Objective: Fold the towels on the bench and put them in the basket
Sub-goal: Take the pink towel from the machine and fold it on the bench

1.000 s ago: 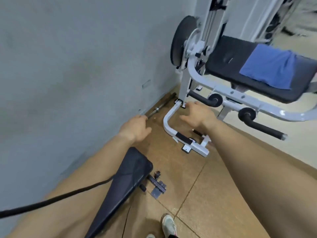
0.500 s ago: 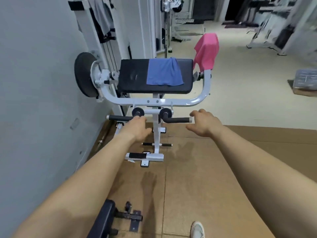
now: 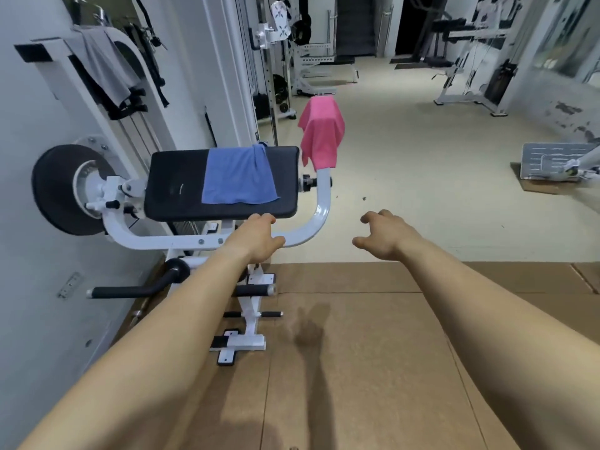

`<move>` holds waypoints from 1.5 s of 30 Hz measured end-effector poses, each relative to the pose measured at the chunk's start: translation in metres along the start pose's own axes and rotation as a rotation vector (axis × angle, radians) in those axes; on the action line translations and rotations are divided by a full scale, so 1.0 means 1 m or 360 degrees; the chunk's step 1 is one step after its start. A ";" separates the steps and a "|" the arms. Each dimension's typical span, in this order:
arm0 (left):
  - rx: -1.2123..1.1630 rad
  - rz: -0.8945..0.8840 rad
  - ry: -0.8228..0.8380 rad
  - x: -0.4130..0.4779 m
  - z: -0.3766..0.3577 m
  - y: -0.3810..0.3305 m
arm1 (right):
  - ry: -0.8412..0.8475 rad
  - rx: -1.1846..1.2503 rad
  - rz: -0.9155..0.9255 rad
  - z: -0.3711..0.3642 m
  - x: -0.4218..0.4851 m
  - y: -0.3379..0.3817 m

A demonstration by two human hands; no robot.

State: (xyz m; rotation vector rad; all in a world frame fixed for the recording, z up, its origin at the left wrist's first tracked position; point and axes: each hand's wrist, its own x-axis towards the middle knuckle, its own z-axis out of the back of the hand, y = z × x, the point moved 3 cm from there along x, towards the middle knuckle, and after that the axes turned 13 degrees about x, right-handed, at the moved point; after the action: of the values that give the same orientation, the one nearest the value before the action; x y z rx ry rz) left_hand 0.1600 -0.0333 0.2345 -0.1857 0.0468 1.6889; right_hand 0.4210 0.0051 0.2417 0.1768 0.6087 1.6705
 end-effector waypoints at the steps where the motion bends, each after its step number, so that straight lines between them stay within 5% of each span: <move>1: -0.0008 0.0001 0.0000 0.013 0.003 -0.012 | -0.0004 0.0016 -0.0002 0.011 0.012 -0.008; 16: -0.0187 -0.0057 -0.0113 0.297 0.032 -0.111 | -0.0037 0.0031 0.0098 0.117 0.265 -0.069; 25: -0.0429 0.0190 -0.0269 0.436 0.046 -0.126 | 0.0114 -0.0032 0.0219 0.148 0.428 -0.066; 33: -0.0438 0.0514 -0.0749 0.512 0.057 -0.122 | 0.0208 0.0220 0.0578 0.151 0.566 -0.043; 40: -0.0340 0.0740 -0.0655 0.559 0.047 -0.138 | 0.0423 0.0361 0.0977 0.140 0.647 -0.027; 45: -0.0214 0.0932 -0.0748 0.568 0.045 -0.151 | 0.0511 0.0839 0.1223 0.133 0.665 -0.023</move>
State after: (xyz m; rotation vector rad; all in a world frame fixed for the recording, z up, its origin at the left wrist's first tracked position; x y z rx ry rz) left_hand 0.2397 0.5496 0.2052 0.1462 -0.3992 2.2821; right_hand 0.3653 0.6800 0.1967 0.5858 1.3433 2.2580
